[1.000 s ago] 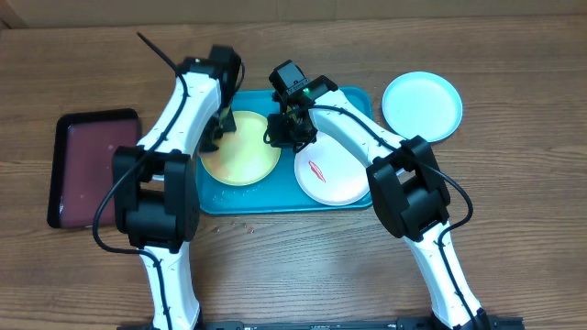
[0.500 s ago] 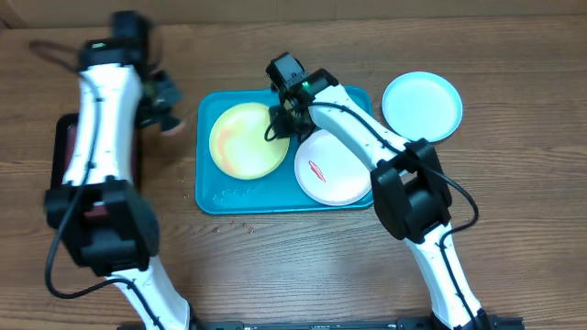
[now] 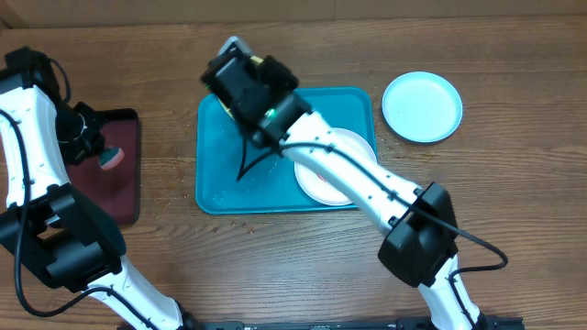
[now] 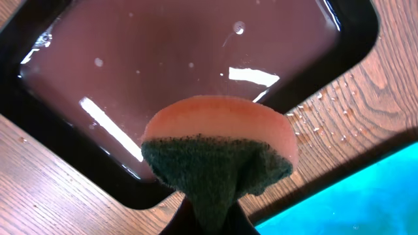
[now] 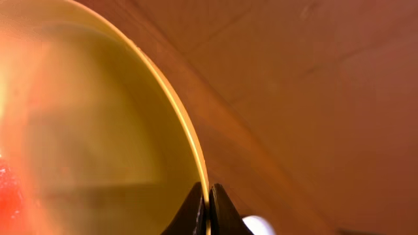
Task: Clean dirty plates on tray and stack at the side
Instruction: 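Lift the yellow plate with the right gripper and stack it on the blue plate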
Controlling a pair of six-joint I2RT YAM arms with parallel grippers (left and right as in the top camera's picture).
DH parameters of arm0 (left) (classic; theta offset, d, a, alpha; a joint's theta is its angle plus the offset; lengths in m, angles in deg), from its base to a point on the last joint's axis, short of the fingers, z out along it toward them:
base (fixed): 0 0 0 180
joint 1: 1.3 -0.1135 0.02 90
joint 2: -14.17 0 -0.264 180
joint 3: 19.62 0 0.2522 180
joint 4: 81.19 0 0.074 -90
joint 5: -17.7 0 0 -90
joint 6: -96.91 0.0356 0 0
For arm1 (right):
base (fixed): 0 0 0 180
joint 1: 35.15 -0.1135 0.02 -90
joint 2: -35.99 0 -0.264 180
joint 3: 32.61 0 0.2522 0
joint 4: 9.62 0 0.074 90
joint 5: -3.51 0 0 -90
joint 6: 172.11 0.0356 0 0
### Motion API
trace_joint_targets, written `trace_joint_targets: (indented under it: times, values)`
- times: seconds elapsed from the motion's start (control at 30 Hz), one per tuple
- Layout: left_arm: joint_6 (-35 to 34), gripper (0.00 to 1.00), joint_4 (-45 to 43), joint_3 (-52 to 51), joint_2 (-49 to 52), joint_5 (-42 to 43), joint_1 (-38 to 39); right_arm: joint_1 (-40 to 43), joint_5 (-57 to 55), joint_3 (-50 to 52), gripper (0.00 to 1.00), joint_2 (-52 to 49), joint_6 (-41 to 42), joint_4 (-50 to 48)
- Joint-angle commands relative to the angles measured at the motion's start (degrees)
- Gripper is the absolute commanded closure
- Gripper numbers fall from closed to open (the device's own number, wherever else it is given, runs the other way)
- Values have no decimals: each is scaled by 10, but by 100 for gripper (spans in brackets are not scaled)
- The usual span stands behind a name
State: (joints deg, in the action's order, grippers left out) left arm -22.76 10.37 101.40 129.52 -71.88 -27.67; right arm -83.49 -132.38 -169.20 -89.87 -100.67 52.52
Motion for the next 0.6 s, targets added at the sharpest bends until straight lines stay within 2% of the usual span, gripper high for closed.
trace_joint_targets:
  times: [0.0,0.2,0.27,0.33,0.4,0.5,0.57]
  values:
    - [10,96,0,-2,-7,-10,-7,-39,-110,-10,96,12,-141,-34]
    - [14,96,0,-2,-7,-12,-7,-85,-181,-10,96,12,-266,-112]
    - [14,96,0,-2,-7,-12,-7,-91,-193,-10,96,12,-280,-123]
    - [22,96,1,-2,-7,-12,-7,-94,-192,-9,96,12,-266,-123]
    - [31,96,2,-2,-7,-12,-7,-93,-154,-9,96,11,-217,-111]
    - [39,96,3,-2,-7,-12,-7,-74,-11,-9,96,11,-127,-42]
    - [39,96,6,-2,-7,-12,-7,-50,92,-9,96,9,-114,-1]
